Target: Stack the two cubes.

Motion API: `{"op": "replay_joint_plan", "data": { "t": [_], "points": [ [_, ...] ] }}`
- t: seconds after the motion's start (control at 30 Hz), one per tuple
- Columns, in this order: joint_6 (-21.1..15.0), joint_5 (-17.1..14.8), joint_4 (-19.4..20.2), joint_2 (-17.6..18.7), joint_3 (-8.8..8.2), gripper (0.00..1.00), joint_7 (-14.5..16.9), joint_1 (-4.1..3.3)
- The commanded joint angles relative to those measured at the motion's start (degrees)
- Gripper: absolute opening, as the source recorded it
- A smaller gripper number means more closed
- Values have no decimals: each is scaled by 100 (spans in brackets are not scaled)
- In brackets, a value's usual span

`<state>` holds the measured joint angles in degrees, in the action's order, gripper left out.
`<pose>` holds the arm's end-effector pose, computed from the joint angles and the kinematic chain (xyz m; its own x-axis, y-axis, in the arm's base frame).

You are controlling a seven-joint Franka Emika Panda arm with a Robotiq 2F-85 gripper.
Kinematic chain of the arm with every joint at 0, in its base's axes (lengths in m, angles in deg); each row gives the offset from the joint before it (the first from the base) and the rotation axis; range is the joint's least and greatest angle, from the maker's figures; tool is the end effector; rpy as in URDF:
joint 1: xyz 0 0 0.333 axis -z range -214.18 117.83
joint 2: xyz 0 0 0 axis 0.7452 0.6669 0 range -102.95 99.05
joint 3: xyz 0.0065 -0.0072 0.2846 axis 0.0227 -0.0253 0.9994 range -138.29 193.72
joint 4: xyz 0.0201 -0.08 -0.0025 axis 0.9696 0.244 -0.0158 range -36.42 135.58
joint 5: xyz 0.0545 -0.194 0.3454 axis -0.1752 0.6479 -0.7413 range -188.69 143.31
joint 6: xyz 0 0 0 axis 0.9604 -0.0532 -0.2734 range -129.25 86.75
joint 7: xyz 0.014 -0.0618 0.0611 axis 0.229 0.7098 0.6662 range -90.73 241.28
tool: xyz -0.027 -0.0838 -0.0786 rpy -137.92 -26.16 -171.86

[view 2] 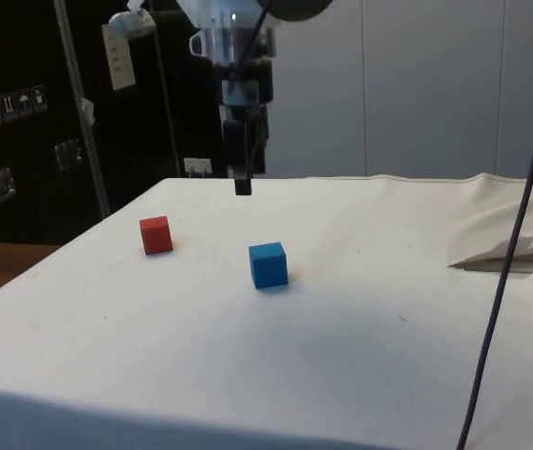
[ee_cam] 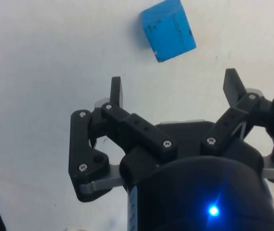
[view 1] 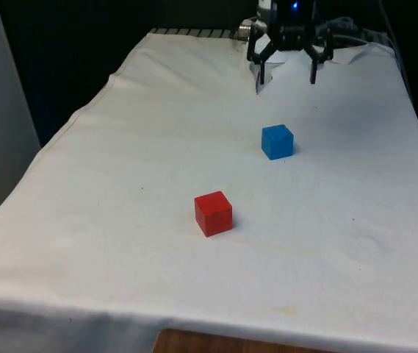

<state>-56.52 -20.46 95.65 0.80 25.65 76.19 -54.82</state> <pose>0.5091 0.0408 0.2608 0.9902 0.1264 0.0593 0.1249 -0.9918 0.0283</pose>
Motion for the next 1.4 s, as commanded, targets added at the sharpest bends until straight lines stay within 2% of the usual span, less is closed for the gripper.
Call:
{"op": "replay_joint_plan", "data": {
  "t": [0.0,0.2,0.23,0.27,0.33,0.57,0.6,0.63,0.77,0.83,0.87,0.9,1.13,1.17,1.2,1.23,1.37],
  "points": [
    [-97,6,34,34,-11,100,17,6],
    [-327,-34,149,206,-17,100,69,34],
    [-424,-46,172,281,-29,100,103,57],
    [-332,0,149,258,-34,100,46,40],
    [-504,-57,183,350,-52,100,143,74],
    [-934,-69,241,642,-97,100,424,80],
    [-831,0,218,613,-126,100,327,63],
    [-991,-69,246,682,-97,100,464,80],
    [-1220,-80,252,865,-86,100,653,86],
    [-1306,-80,258,940,-80,100,728,92],
    [-1197,0,229,917,-132,100,630,63],
    [-1358,-86,258,985,-80,100,768,92],
    [-1684,-97,252,1289,-52,100,1054,109],
    [-1719,-97,258,1318,-52,100,1083,109],
    [-1644,0,235,1312,-126,100,991,63],
    [-1748,-97,258,1346,-46,100,1112,109],
    [-1896,-103,269,1507,-34,100,1289,132]
  ]
}}
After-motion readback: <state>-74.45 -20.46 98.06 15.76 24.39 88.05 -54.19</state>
